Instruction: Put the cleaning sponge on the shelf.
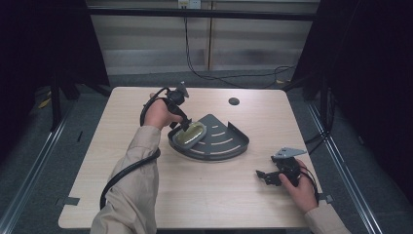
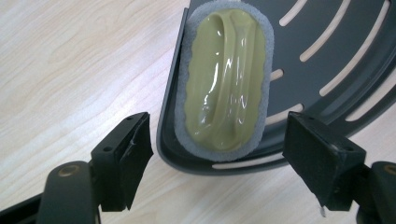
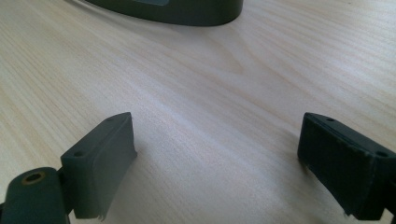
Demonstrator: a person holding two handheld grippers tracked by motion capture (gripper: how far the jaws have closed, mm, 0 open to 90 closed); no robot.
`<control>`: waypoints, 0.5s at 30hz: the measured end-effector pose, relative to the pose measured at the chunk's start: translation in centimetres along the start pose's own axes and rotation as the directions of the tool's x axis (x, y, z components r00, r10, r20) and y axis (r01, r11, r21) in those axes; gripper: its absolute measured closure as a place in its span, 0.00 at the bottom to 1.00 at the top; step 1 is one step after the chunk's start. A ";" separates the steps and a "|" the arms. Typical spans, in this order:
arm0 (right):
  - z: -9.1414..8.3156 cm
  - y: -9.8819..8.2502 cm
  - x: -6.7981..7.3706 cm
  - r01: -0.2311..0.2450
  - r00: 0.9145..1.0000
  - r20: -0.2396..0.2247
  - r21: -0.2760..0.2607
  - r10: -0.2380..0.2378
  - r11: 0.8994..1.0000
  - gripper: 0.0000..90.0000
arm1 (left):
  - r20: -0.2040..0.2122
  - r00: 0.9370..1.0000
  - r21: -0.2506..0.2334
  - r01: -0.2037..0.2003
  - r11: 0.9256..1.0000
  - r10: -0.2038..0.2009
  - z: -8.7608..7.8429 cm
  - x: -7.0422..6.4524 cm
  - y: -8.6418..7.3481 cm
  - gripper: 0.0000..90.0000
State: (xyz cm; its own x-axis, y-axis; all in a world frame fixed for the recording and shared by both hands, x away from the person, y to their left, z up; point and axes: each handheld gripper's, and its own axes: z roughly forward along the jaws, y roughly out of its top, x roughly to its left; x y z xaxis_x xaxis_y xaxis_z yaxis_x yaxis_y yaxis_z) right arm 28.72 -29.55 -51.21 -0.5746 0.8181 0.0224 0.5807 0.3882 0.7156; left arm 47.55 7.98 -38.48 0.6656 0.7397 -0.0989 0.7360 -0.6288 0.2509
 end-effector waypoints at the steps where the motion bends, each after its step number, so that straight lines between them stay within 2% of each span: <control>1: 0.0 0.0 0.0 0.000 1.000 0.000 0.000 0.000 1.000 0.12 | 0.004 1.000 -0.002 0.001 1.000 -0.001 -0.1 0.0 -0.1 0.26; 11: 0.0 0.0 0.0 0.000 1.000 0.000 0.000 0.000 1.000 0.12 | 0.007 1.000 -0.011 -0.001 1.000 0.001 -1.2 0.6 -1.8 0.26; 15: 0.0 0.0 0.0 0.000 1.000 0.000 0.000 0.000 1.000 0.12 | 0.007 1.000 -0.016 0.012 1.000 -0.012 -1.4 0.9 -2.7 0.26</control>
State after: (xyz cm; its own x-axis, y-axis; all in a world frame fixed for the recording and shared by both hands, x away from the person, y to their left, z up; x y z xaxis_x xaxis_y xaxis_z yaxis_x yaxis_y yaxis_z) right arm 28.72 -29.55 -51.21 -0.5747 0.8181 0.0224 0.5807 0.3883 0.7156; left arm 46.01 10.65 -37.86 0.6577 0.7454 -0.1088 0.7419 -0.6159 0.2651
